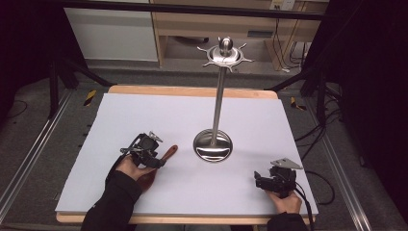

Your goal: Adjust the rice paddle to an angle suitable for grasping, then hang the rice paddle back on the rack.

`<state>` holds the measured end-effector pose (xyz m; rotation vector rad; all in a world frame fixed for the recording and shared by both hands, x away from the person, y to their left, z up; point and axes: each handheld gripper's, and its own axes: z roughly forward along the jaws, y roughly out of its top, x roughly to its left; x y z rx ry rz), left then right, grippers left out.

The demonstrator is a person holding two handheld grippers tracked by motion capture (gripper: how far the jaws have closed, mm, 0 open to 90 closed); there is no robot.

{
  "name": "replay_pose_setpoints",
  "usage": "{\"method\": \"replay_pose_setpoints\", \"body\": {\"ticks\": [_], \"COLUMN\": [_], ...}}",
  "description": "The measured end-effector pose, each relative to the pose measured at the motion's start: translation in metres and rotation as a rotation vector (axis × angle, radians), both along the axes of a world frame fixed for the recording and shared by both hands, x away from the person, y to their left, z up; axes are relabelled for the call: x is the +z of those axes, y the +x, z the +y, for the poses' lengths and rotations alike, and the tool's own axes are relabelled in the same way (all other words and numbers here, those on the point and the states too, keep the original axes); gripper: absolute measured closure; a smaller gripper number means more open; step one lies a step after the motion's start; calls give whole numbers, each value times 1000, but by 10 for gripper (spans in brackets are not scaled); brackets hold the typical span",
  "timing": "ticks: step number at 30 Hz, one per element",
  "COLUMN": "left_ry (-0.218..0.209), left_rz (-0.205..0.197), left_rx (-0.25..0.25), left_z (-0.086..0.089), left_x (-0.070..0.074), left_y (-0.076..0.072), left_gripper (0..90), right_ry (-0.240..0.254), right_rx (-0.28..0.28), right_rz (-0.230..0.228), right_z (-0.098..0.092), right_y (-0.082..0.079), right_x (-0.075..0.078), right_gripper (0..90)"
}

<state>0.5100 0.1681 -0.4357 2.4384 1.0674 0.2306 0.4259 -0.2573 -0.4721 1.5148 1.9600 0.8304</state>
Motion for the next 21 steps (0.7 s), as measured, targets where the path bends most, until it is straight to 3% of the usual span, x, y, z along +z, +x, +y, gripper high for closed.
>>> {"method": "replay_pose_setpoints", "body": {"ticks": [3, 4, 8, 21], "left_ry": [20, 53, 95, 117], "left_rz": [11, 21, 35, 76], "left_rx": [-12, -14, -20, -25], "left_z": [-2, -5, -8, -8], "left_x": [0, -1, -3, -9], "left_y": [1, 3, 4, 11], "left_gripper": [486, 488, 493, 572], "right_ry": [-1, 1, -2, -3], "right_rx": [4, 2, 3, 1], "right_rz": [-1, 3, 2, 9], "right_z": [0, 0, 0, 1], "right_y": [0, 0, 0, 1], "right_x": [0, 0, 0, 0], "right_gripper": [130, 130, 130, 130]}}
